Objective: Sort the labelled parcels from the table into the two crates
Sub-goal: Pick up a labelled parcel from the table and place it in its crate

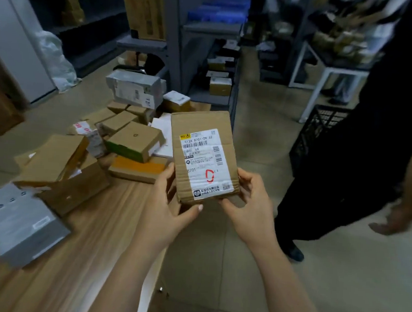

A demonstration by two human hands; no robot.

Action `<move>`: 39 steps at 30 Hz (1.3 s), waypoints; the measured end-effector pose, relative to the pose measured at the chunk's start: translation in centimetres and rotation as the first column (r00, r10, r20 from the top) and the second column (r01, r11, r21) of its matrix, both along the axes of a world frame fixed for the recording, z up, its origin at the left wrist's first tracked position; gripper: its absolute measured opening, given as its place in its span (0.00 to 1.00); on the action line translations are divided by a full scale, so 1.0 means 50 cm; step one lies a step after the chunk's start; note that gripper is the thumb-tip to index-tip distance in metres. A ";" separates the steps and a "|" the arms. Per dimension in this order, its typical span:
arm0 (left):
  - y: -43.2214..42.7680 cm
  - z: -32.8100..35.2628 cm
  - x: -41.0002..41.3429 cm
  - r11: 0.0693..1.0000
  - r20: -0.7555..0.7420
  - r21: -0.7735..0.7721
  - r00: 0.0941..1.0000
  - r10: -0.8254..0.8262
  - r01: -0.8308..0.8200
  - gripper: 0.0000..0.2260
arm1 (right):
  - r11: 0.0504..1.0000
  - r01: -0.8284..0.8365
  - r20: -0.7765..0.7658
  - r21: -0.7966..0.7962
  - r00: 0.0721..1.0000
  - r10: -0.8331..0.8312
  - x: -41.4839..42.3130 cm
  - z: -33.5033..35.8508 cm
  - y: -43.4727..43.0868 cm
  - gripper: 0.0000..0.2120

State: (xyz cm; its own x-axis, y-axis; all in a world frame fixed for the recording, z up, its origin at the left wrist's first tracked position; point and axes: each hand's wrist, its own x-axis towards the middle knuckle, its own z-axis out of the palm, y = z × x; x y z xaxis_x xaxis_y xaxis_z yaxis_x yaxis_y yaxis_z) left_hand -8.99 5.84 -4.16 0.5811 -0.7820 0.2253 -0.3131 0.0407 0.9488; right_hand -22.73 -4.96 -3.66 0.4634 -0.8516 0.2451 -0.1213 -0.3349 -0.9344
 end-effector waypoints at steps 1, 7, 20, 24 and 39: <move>0.004 -0.008 -0.008 0.999 -0.011 0.002 0.999 -0.051 0.051 0.40 | 0.999 0.047 -0.002 0.002 0.999 -0.047 -0.020 -0.003 0.015 0.30; 0.015 -0.032 -0.102 0.949 0.015 0.085 0.952 -0.307 0.305 0.42 | 0.948 0.313 0.001 0.059 0.950 -0.313 -0.166 -0.018 0.119 0.27; 0.001 0.008 -0.545 0.660 0.098 0.070 0.653 -0.751 0.748 0.39 | 0.608 0.786 0.007 0.110 0.611 -0.791 -0.605 0.009 0.288 0.27; 0.004 0.007 -0.731 0.571 0.109 0.071 0.562 -0.820 0.818 0.40 | 0.500 0.861 0.036 0.093 0.499 -0.866 -0.768 0.014 0.342 0.25; 0.007 -0.003 -1.294 0.266 0.059 0.099 0.261 -0.963 0.959 0.40 | 0.226 0.969 0.066 0.101 0.221 -0.973 -1.287 -0.014 0.431 0.26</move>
